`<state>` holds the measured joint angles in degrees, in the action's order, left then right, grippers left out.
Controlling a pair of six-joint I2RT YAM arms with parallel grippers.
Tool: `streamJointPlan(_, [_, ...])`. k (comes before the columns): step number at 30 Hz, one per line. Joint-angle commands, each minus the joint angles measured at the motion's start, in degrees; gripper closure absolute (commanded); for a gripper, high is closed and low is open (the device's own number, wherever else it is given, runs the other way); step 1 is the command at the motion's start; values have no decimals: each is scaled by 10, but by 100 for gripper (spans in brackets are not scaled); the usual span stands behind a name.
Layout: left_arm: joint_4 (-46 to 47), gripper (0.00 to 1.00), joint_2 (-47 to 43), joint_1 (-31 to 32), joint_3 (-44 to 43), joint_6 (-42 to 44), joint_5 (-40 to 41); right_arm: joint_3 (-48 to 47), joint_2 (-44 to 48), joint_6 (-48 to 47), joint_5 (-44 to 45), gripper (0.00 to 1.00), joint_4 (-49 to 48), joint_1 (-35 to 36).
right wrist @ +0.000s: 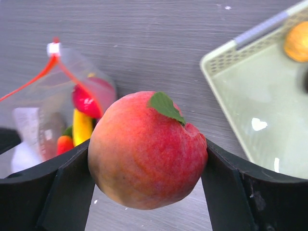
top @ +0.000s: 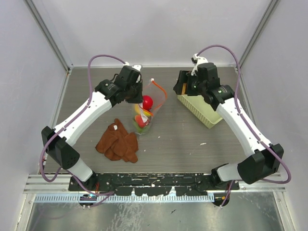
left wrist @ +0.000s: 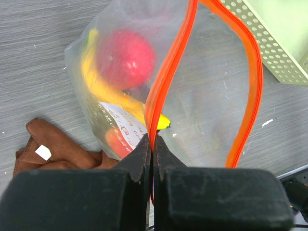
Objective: Place the food in the zip-top bag and seal the zipper
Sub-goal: Place the fake fruit in the zipper food storage bag.
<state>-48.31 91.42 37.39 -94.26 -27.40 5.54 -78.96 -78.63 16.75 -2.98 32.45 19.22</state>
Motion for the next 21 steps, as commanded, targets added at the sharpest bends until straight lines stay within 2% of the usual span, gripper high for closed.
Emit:
streamJointPlan(1, [37,100,-12,-3,-2,12,-15,-37,26,16,-11,41,-18,47])
streamJointPlan(15, [31,100,-25,-3,9,13,-21,-58,-9,13,-93,41,-93,173])
streamJointPlan(21, [25,100,-34,-3,12,4,-12,-34,-39,31,-106,38,-150,183])
